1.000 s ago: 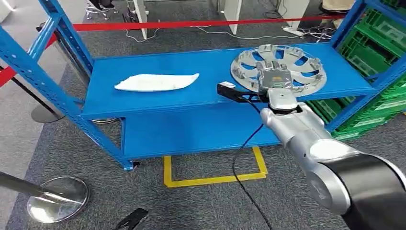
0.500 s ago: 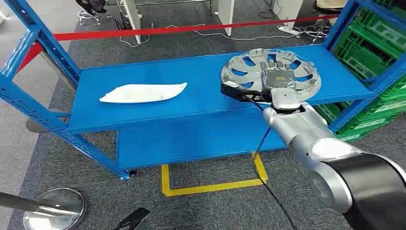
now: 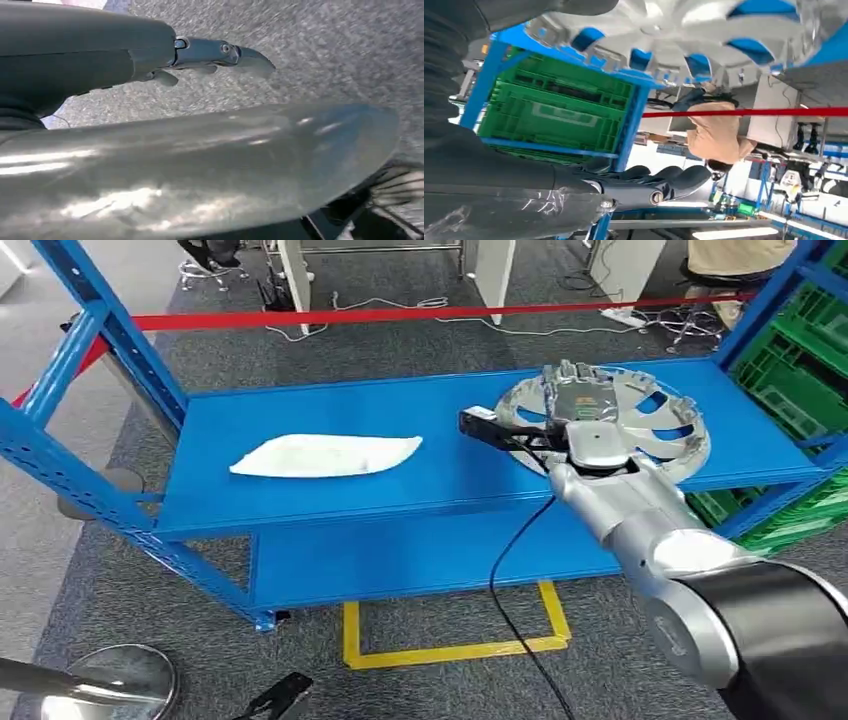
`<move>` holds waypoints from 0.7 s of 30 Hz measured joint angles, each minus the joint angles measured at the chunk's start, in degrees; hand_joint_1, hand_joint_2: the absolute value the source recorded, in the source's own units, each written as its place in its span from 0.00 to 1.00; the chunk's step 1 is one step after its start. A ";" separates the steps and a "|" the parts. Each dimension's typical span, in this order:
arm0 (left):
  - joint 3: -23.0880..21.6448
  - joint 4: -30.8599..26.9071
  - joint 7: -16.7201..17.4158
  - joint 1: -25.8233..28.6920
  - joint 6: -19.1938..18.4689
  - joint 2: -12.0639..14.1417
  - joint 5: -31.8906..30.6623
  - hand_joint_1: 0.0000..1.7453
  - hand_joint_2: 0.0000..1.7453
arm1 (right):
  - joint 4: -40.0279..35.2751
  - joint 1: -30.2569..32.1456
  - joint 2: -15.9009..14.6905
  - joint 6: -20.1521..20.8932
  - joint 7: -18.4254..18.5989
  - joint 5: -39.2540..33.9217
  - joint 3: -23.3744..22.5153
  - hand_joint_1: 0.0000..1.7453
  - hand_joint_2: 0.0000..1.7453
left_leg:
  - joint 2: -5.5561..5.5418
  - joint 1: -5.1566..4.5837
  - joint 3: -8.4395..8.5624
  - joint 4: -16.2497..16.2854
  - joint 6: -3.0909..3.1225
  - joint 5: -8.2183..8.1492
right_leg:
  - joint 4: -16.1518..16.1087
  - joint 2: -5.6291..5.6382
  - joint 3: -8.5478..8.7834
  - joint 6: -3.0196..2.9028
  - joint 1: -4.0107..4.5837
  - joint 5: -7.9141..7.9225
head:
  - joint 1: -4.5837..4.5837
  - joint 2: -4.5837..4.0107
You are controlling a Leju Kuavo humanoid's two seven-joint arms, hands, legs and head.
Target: Take the parts from the cabinet and place them on the table.
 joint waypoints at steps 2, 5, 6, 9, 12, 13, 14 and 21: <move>0.00 -0.02 0.00 -0.24 -0.02 0.09 0.05 0.00 0.00 | 0.15 -0.08 0.00 0.15 -0.04 0.00 0.02 0.00 1.00 | -0.12 -0.22 -0.05 0.75 -0.56 -0.80 | -1.67 0.04 0.74 -1.50 0.23 -0.55 | 0.02 0.00; 0.02 0.00 -0.04 -0.27 -0.02 0.11 0.07 0.00 0.00 | 0.13 -0.51 0.04 0.22 0.06 0.00 -0.02 0.00 1.00 | -0.08 -0.21 -0.18 0.80 0.09 -1.07 | -1.59 0.28 0.14 -1.63 0.12 0.75 | 0.00 0.00; 0.00 0.00 -0.04 -0.27 -0.04 0.11 0.05 0.00 0.00 | 0.13 -0.70 0.07 0.86 -0.02 -0.04 -0.02 0.00 1.00 | -0.08 -0.22 -0.24 0.80 0.74 -0.80 | -1.59 0.57 0.02 -1.69 0.10 0.78 | -0.20 0.00; 0.00 0.00 -0.15 -0.59 -0.04 0.15 -0.19 0.00 1.00 | 0.28 -0.86 0.15 5.71 -0.07 -0.24 -0.02 0.00 1.00 | -0.01 -0.27 -0.18 0.78 1.22 -0.60 | -1.64 1.13 0.02 -1.95 0.12 0.60 | -0.20 0.00; 0.00 0.00 -0.24 -0.85 -0.22 0.11 -0.54 0.00 1.00 | 0.54 -0.73 0.15 10.61 0.33 -0.46 -0.04 0.00 1.00 | 0.04 -0.20 0.23 0.01 2.49 -1.23 | -1.62 1.32 -0.01 -2.36 0.43 0.42 | -0.13 0.00; 0.00 -0.02 -0.26 -0.85 -0.31 0.04 -0.72 0.00 1.00 | 0.70 -0.55 0.15 12.29 0.63 -0.63 -0.07 0.00 1.00 | 0.05 -0.14 0.24 -0.02 1.99 -1.12 | -1.62 1.35 0.00 -2.46 0.50 0.43 | -0.11 0.00; 0.00 0.00 -0.26 -0.85 -0.44 -0.04 -0.76 0.00 1.00 | 0.76 -0.23 0.15 13.49 0.94 -0.77 -0.09 0.00 1.00 | 0.05 -0.05 0.29 -0.12 1.06 -1.14 | -1.57 1.35 -0.01 -2.47 0.55 0.43 | -0.15 0.00; -0.02 0.00 -0.24 -0.81 -1.01 -0.35 -1.27 0.00 1.00 | 1.40 1.65 0.11 19.89 2.89 -1.11 -0.52 0.00 1.00 | 0.05 0.28 0.30 -0.19 -2.04 -1.04 | -1.54 1.30 0.03 -2.53 0.59 0.67 | -0.09 0.00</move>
